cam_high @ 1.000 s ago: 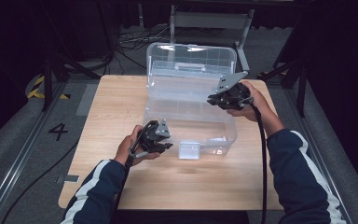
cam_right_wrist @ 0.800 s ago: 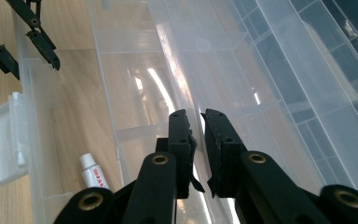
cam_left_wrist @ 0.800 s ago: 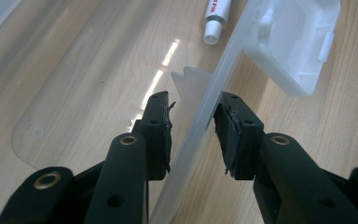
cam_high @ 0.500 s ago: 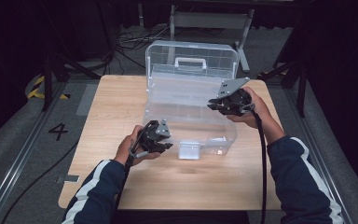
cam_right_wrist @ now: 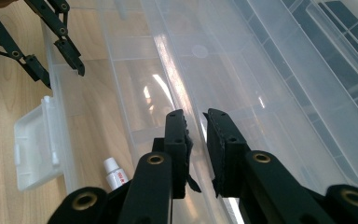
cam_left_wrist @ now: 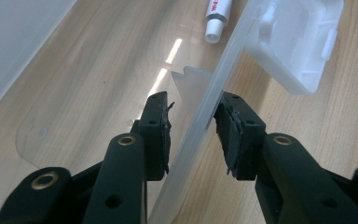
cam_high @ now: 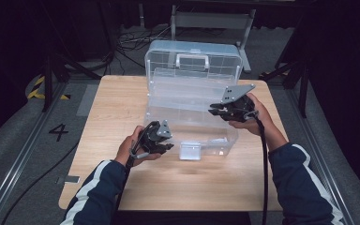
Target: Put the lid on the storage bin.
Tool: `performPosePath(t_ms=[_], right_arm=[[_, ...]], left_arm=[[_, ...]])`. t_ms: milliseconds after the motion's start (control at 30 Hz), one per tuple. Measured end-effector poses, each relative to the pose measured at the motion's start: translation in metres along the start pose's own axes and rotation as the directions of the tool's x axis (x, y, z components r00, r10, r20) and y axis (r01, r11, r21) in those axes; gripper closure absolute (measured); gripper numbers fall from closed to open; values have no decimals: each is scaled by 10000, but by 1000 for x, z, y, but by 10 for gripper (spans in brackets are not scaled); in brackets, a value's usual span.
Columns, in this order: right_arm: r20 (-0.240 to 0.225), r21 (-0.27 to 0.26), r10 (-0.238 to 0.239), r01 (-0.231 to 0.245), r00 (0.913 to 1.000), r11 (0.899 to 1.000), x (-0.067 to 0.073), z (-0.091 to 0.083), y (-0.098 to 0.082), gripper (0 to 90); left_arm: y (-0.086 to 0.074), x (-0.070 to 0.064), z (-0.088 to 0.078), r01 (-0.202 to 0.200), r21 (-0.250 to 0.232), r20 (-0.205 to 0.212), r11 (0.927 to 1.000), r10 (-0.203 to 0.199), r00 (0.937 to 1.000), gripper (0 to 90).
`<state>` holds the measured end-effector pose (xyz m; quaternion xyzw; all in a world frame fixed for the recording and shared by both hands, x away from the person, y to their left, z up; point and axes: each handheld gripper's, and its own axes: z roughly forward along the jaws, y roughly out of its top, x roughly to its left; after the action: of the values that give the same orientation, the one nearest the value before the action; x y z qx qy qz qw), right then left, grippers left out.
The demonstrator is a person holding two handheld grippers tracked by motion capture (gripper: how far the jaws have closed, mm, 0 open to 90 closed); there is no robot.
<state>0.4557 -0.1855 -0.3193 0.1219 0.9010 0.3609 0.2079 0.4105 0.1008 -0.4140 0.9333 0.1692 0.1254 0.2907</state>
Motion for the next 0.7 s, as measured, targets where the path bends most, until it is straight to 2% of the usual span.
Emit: performPosePath(t_ms=[100, 233, 333, 500, 633, 700], right_arm=[[21, -123, 90, -90, 10000, 9999, 2, 0, -2, 786], [39, -245, 169, -168, 9998, 9996, 3, 0, -3, 783], [14, -298, 218, -218, 9998, 9993, 4, 0, -5, 781], [30, -392, 230, -229, 9997, 9990, 7, 0, -7, 773], [63, -511, 265, -262, 9996, 9984, 10, 1, -9, 770], [87, -561, 262, -257, 9996, 9981, 10, 1, -10, 768]], left_arm=[[0, 0, 0, -25, 5, -1, 10000, 25, 10000, 649], [1, -2, 0, -245, 140, -193, 9996, 248, 9995, 650], [2, -2, 0, -352, 226, -188, 9991, 356, 9992, 653], [2, -3, -1, -420, 171, -290, 9990, 425, 9987, 654], [3, -5, -8, -453, -498, -353, 9977, 435, 9984, 679], [2, -5, -11, -465, -607, -344, 9971, 444, 9984, 673]])
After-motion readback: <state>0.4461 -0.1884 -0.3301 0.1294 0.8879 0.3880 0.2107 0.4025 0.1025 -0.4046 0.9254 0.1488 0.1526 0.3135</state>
